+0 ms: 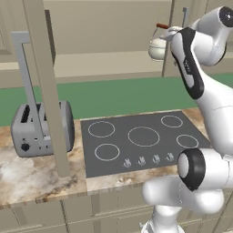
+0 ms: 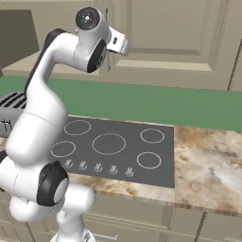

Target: Open the cabinet, pick the kettle from the cabinet, and place it in the sink.

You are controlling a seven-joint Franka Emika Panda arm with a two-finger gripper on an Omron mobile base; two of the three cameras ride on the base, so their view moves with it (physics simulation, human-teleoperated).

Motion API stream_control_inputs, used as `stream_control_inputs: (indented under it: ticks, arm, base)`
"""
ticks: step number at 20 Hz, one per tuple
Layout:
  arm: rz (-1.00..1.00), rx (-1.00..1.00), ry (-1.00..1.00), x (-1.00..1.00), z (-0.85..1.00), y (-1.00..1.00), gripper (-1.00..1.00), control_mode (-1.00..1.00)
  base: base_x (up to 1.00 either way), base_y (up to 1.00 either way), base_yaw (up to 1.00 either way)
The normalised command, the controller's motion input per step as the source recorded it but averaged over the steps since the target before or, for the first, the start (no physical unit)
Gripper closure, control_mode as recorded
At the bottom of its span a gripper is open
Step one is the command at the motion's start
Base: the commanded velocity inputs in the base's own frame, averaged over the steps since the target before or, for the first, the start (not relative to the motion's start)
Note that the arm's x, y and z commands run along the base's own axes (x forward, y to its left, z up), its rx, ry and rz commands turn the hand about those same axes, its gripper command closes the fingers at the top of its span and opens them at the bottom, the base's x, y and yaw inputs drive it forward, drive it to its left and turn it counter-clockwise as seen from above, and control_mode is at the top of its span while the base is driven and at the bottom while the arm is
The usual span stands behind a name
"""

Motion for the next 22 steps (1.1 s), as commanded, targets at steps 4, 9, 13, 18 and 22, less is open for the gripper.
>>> stream_control_inputs:
  ticks: [4, 9, 13, 18, 22]
  arm:
    - [-0.12, 0.00, -0.04, 0.00, -0.03, 0.15, 1.00, -1.00]
    - [-0.03, 0.03, 0.00, -0.15, -0.04, 0.02, 1.00, -1.00]
    - [0.00, 0.04, 0.00, -0.39, -0.02, -0.07, 1.00, -1.00]
    - [0.00, 0.04, 0.00, -0.56, -0.01, -0.20, 1.00, -1.00]
    - [0.00, 0.03, 0.00, -0.67, 0.00, -0.28, 1.00, -1.00]
  base:
    - [0.00, 0.00, 0.00]
    - [0.00, 0.00, 0.00]
    - [0.00, 0.00, 0.00]
    - [0.00, 0.00, 0.00]
    - [0.00, 0.00, 0.00]
